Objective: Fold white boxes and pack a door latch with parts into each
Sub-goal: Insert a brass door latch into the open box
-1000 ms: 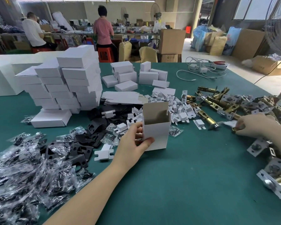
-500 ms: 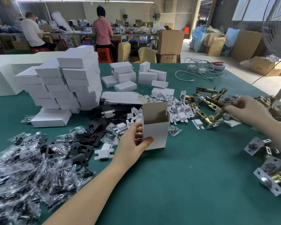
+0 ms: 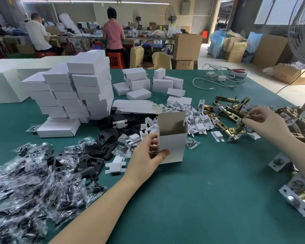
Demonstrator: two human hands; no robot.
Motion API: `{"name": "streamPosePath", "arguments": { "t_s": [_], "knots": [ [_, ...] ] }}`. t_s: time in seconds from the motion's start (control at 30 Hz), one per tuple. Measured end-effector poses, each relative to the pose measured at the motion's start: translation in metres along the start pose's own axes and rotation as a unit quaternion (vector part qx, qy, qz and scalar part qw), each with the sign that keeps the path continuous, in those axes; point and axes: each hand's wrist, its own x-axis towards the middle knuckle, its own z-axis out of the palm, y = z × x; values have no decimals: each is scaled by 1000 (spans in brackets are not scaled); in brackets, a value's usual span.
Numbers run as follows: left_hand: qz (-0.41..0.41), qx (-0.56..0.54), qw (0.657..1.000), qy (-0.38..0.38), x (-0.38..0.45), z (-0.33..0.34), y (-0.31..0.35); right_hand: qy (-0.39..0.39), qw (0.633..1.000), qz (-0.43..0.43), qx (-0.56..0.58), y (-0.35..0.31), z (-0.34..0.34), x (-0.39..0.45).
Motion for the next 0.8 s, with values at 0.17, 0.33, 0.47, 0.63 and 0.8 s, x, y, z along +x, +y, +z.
{"name": "streamPosePath", "arguments": {
  "t_s": [0.17,0.33,0.47,0.63,0.8],
  "knots": [
    [-3,-2,1000,0,0,0,2,78,996,-13,-34,1,-7,2],
    [-9,-19,1000,9,0,1,2,98,994,21,-38,3,-11,5],
    [-18,-37,999,8,2,0,2,76,996,28,-46,0,-20,4],
    [-36,-51,998,-3,3,-3,2,51,992,-97,-70,-38,-30,-11],
    [-59,-56,997,-9,4,-4,1,1,982,-170,86,-105,-47,-28]
  ]
}}
